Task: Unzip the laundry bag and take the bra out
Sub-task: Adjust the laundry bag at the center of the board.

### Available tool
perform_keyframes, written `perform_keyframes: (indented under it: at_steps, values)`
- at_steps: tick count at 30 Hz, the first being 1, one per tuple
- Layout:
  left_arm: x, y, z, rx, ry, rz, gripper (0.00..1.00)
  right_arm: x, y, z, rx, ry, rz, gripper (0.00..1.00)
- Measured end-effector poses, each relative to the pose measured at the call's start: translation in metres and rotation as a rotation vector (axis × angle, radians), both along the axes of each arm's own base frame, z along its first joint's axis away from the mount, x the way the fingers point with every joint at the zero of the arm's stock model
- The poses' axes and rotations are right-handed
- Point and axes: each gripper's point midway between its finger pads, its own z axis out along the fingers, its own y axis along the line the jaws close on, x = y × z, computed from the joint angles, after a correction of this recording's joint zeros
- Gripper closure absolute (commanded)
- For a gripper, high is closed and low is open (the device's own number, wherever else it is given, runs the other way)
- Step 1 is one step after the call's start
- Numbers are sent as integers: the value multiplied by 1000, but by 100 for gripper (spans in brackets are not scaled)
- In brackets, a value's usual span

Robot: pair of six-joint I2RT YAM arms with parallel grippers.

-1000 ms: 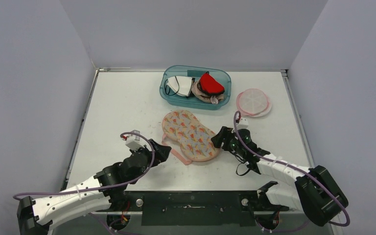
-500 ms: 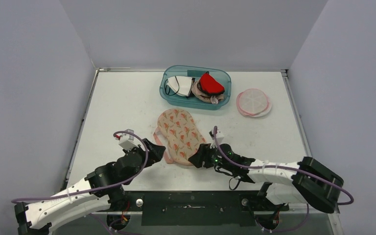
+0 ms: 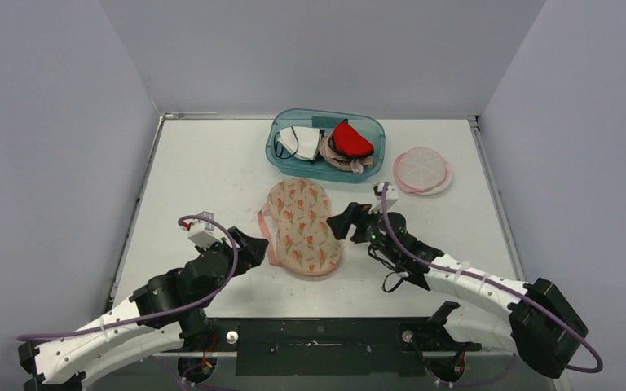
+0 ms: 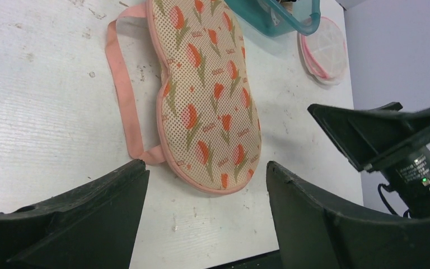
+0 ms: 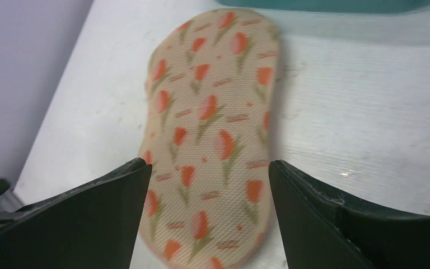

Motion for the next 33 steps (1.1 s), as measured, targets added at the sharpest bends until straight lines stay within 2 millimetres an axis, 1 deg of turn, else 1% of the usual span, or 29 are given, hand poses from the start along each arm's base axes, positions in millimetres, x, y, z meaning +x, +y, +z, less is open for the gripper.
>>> perform_keyframes:
  at_steps: [1, 2, 4, 7, 10, 13, 16, 21, 23, 24, 28, 30, 31, 33]
  values:
    - [0, -1, -2, 2, 2, -2, 26, 11, -11, -2, -9, 2, -45, 20]
    - [0, -2, -4, 5, 6, -6, 25, 20, -21, -8, -25, 16, -79, 20]
    - [0, -6, -10, 15, 18, -17, 26, 26, -29, -27, -62, 60, -102, 20]
    - [-1, -10, -15, 29, 35, -32, 26, 19, -28, -55, -105, 130, -75, 20]
    - [-2, -13, -14, 18, 35, -43, 26, 9, -24, -72, -119, 182, -41, 20]
    - [-2, -14, -13, 9, 32, -46, 26, -2, -11, -75, -103, 204, 5, 20]
    - [-3, -15, -15, 8, 35, -51, 26, -21, 14, -78, -76, 224, 79, 20]
    - [-4, -15, -17, 10, 42, -60, 26, -55, 51, -105, -58, 311, 190, 20]
    - [-6, -13, -18, 21, 49, -60, 26, -61, 69, -103, -34, 311, 226, 18]
    - [-6, -12, -17, 23, 50, -59, 26, -64, 82, -100, -21, 306, 254, 17]
    - [-9, -2, -6, 13, 36, -47, 26, -76, 123, -87, 34, 286, 372, 14]
    - [-10, 4, 3, -3, 20, -35, 26, -81, 132, -78, 54, 267, 413, 13]
    - [-10, 7, 8, -12, 10, -28, 26, -80, 132, -74, 55, 251, 420, 12]
    - [-10, 11, 15, -22, -3, -19, 26, -73, 125, -62, 43, 214, 411, 12]
